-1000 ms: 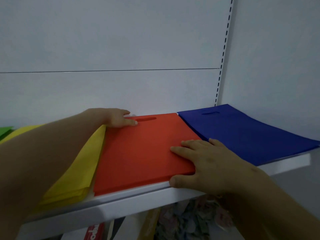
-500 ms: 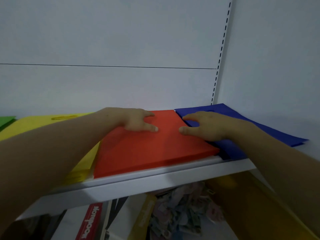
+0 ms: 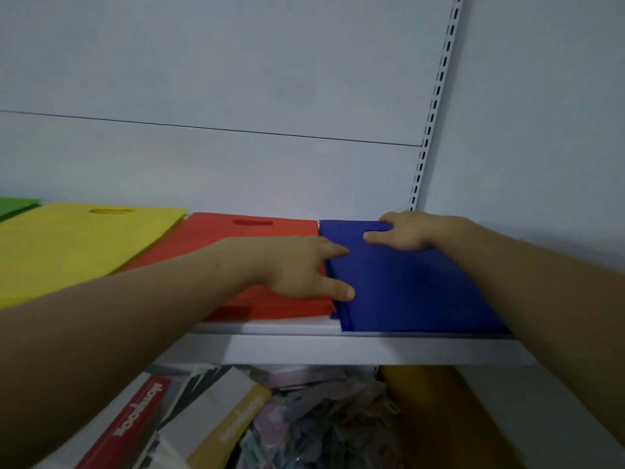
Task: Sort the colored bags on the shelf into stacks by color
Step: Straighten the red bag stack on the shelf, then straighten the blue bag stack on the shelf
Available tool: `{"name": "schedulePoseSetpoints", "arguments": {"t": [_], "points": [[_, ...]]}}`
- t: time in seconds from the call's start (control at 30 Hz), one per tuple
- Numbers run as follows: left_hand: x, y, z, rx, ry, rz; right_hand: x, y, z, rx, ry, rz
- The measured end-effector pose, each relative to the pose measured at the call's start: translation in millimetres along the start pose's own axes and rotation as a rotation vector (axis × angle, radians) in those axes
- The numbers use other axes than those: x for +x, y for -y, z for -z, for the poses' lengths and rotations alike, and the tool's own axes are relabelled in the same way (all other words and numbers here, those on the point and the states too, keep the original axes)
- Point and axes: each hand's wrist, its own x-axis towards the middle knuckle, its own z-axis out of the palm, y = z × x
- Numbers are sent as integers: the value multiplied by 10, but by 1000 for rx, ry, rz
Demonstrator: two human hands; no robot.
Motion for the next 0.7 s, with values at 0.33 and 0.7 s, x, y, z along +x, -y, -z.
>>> {"name": "schedulePoseSetpoints", "arguments": {"t": [0.33, 0.7], "points": [[-46, -336, -101, 205, 112, -11, 303, -242, -137, 1, 21, -19], [-56, -346, -163, 235, 44, -26, 678, -253, -145, -25, 47, -34]]}}
